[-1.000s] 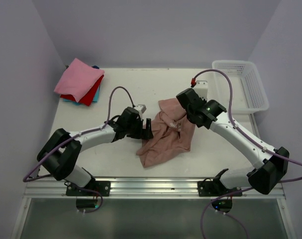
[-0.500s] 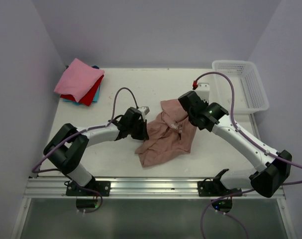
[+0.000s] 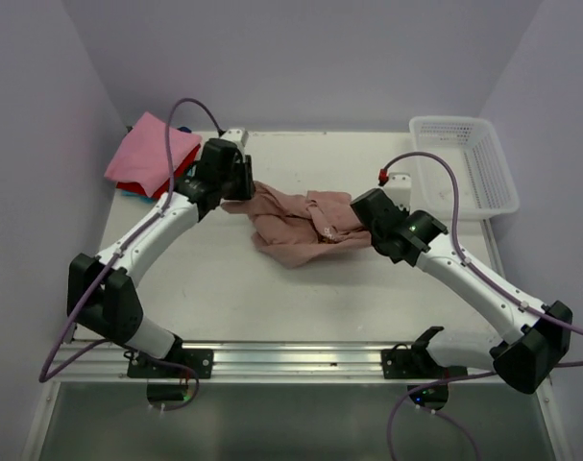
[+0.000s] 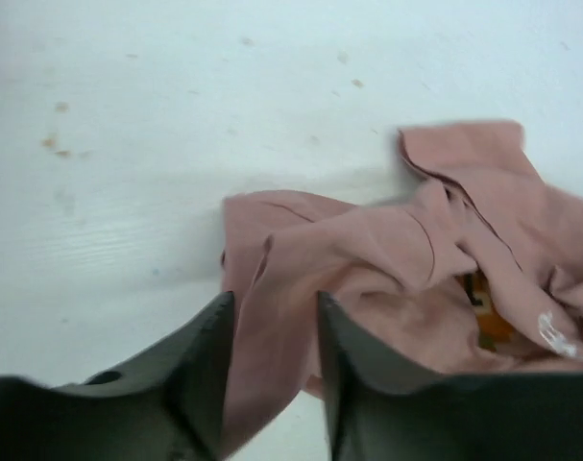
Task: Fold and stack the t-shirts
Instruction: Flatten the tshirt out
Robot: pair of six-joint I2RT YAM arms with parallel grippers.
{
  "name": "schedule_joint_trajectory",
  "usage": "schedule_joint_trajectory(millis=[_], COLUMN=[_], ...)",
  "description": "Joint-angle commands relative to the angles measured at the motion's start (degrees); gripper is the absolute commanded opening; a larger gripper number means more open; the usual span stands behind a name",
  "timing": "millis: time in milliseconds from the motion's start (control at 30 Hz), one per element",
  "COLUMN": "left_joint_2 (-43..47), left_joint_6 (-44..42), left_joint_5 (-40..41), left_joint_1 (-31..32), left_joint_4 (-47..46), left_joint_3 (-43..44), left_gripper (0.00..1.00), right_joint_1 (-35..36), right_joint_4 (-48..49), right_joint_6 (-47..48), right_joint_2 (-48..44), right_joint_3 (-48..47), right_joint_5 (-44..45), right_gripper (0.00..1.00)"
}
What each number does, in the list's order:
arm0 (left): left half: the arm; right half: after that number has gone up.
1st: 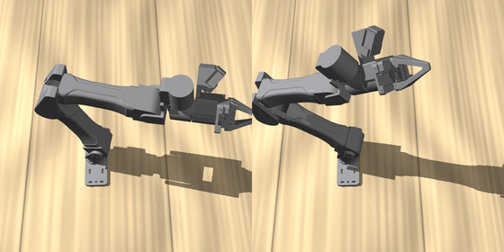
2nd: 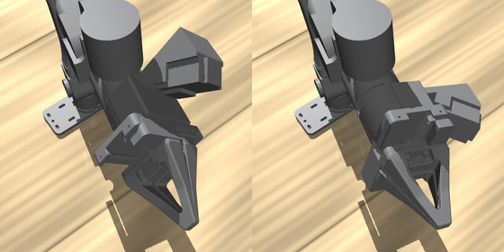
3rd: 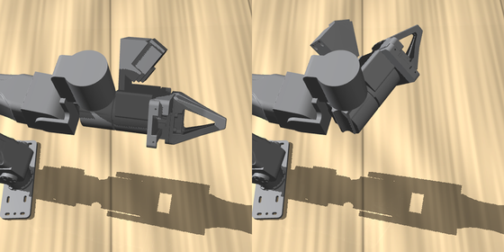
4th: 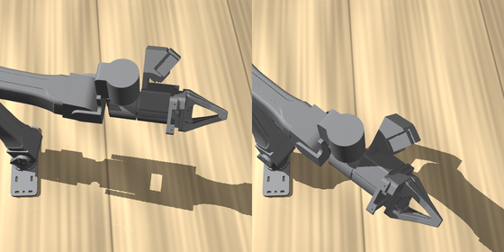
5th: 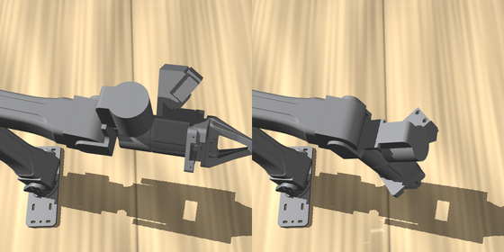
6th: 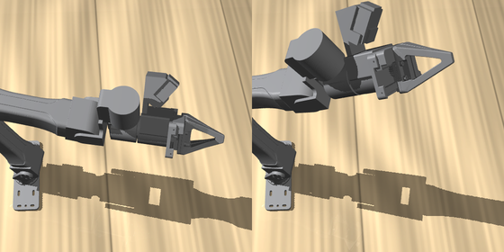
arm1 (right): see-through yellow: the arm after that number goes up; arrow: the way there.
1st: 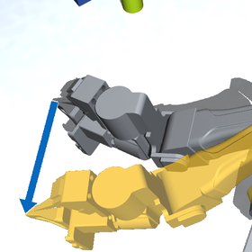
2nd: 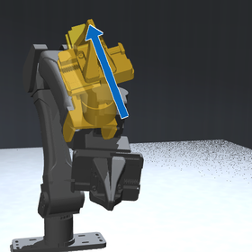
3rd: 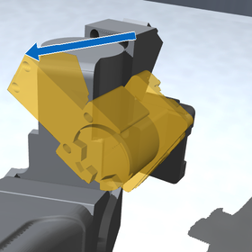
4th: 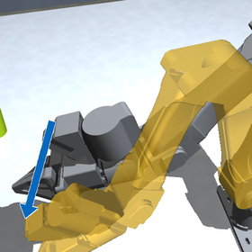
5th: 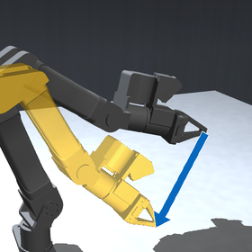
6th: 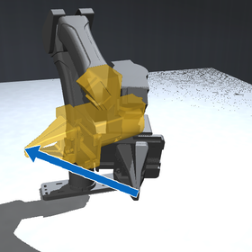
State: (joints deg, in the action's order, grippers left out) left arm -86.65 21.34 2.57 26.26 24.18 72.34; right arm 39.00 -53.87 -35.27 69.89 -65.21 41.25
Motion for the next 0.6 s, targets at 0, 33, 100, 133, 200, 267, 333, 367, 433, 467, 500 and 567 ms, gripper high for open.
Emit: schedule_joint_trajectory(millis=[0, 33, 100, 133, 200, 267, 333, 367, 433, 467, 500, 567], left_joint_2=[1.0, 1.7, 2.6, 3.7, 4.7, 6.1, 5.8, 5.2, 1.9, 0.6, -0.8, -4.7], left_joint_6=[-2.7, -2.7, -2.5, -2.2, -2.0, -1.9, -2.5, -2.8, -3.0, -3.1, -3.1, -2.6], left_joint_5=[7.0, 8.2, 10.4, 10.7, 10.1, 8.2, 3.9, 2.2, -1.9, -2.7, -5.9, -7.7], left_joint_1=[-4.7, -5.2, -5.4, -5.7, -5.9, -6.0, -6.1, -6.1, -6.1, -6.1, -6.1, -6.1], left_joint_4=[7.4, 8.1, 8.1, 7.8, 6.6, 3.9, 1.9, 1.6, 3.0, 3.3, 3.6, 4.6], left_joint_3=[3.9, 4.2, 4.2, 4.1, 3.0, 1.5, 0.9, 0.7, 1.2, 1.1, 1.0, 0.0], left_gripper=[0.48, 0.65, 0.73, 0.77, 0.78, 0.78, 0.78, 0.78, 0.79, 0.79, 0.79, 0.80], right_joint_1=[0.1, 0.2, 0.1, 0.1, 0.2, 0.2, 0.1, 0.1, 0.1, 0.1, 0.1, 0.2], right_joint_4=[-0.6, -0.6, -0.6, -0.5, -0.3, -0.2, 0.1, 0.2, 0.3, 0.2, 0.2, 0.3], right_joint_6=[-1.7, -1.6, -1.6, -1.6, -1.6, -1.6, -1.6, -1.5, -1.5, -1.6, -1.5, -1.5], right_joint_2=[-2.4, -2.5, -2.6, -2.7, -2.6, -2.6, -2.5, -2.4, -2.4, -2.5, -2.5, -2.9], right_joint_3=[0.5, 0.7, 0.9, 1.0, 1.0, 1.0, 1.0, 1.0, 1.0, 0.9, 1.0, 1.0], right_joint_5=[3.0, 3.2, 3.4, 3.4, 3.3, 3.1, 3.0, 2.9, 2.8, 2.8, 2.8, 2.9], right_gripper=[0.00, 0.00, 0.00, 0.00, 0.00, 0.00, 0.00, 0.00, 0.00, 0.00, 0.00, 0.00])
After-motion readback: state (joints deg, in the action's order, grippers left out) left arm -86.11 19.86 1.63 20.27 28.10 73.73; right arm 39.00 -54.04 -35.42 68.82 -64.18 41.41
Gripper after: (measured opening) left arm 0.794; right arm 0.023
